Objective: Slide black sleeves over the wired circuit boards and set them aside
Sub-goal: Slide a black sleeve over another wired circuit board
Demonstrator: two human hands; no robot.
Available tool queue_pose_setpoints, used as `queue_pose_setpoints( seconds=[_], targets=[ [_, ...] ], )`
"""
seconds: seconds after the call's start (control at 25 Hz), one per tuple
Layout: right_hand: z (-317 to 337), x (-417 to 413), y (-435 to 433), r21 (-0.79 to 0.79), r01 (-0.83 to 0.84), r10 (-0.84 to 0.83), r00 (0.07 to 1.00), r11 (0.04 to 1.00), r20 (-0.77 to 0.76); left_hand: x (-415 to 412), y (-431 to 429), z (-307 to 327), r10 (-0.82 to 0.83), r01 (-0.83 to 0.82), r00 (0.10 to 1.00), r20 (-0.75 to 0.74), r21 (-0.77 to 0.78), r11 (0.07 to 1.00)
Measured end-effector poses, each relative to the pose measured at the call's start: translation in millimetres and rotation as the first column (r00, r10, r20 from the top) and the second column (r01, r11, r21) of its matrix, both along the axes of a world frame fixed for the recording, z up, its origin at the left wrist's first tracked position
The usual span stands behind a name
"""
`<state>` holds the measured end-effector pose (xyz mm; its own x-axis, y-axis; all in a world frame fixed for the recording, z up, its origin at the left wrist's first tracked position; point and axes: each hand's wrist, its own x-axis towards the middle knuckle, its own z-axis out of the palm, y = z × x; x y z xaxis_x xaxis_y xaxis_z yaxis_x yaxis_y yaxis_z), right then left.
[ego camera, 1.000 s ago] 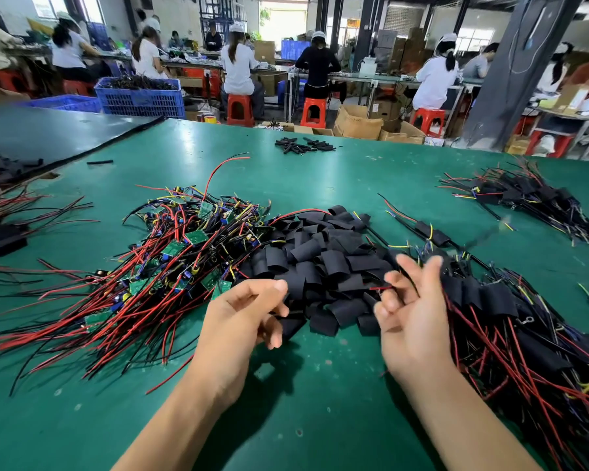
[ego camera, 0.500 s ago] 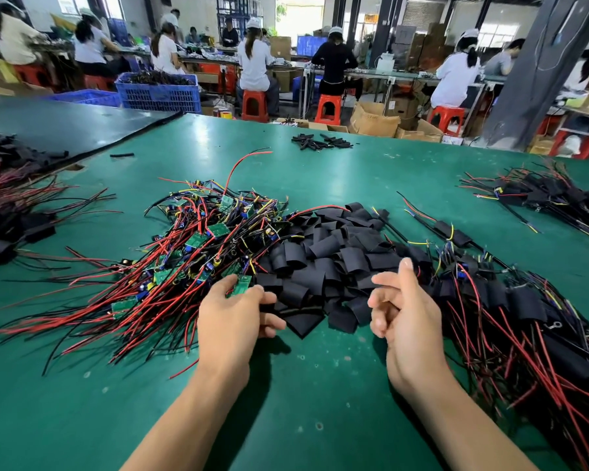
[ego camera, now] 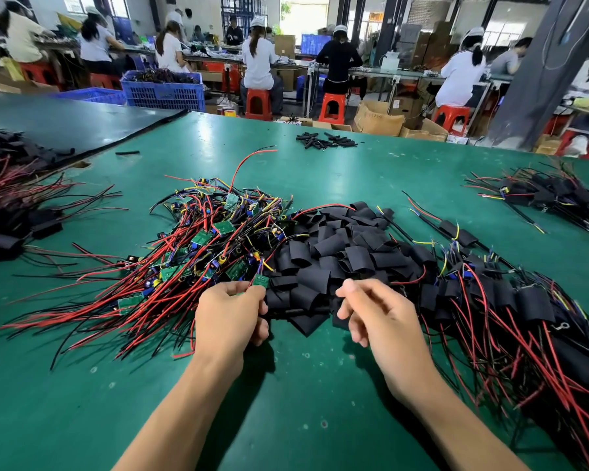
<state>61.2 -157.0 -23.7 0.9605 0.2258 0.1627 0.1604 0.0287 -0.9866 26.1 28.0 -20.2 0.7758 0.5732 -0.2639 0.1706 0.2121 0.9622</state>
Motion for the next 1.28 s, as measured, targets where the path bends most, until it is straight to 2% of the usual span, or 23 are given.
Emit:
queue_pose_setpoints(
  seconds=[0.12,0.28,0.4,0.48,0.68,0.8,1.0,1.12,1.28],
  targets=[
    [0.3,-5.2,3.5,-0.042,-0.089,0.090,0.996,0.995,0.014,0.7,-2.9,1.3,-0.051,0.050,0.999,-0.002,-0.093,0.994],
    [0.1,-4.4,2.0,-0.066,-0.102,0.102,0.995,0.993,-0.009,1.1,-2.5,5.7,-0.049,0.064,0.997,0.063,-0.271,0.961],
    [0.1,-4.5,1.9,-0.057,-0.118,0.117,0.993,0.991,-0.027,-0.2,-0.9,12.1,-0.137,0.210,0.974,0.178,-0.507,0.836],
    [-0.8,-3.4,3.4,-0.020,-0.132,0.131,0.991,0.991,-0.027,-1.2,-1.2,16.4,-0.215,0.324,0.945,0.248,-0.599,0.732],
    [-4.1,-3.7,7.4,-0.012,-0.242,0.243,0.970,0.970,0.011,-5.2,-15.2,13.2,-0.423,0.508,0.861,0.283,-0.488,0.710],
    [-4.0,-2.7,6.5,-0.003,-0.167,0.167,0.986,0.986,0.018,-6.0,-19.3,11.6,-0.476,0.555,0.832,0.284,-0.417,0.720],
    [4.0,1.2,2.3,0.041,-0.036,0.035,0.999,0.999,0.020,-4.2,-23.7,9.6,-0.460,0.531,0.846,0.270,-0.348,0.773],
    [6.7,3.0,-1.6,0.073,-0.127,0.125,0.992,0.989,0.034,-3.2,-27.7,11.7,-0.419,0.514,0.854,0.308,-0.378,0.770],
    [4.3,1.8,-2.7,-0.017,-0.204,0.205,0.978,0.979,0.031,-4.8,-26.4,13.0,-0.411,0.541,0.830,0.377,-0.369,0.756]
  ],
)
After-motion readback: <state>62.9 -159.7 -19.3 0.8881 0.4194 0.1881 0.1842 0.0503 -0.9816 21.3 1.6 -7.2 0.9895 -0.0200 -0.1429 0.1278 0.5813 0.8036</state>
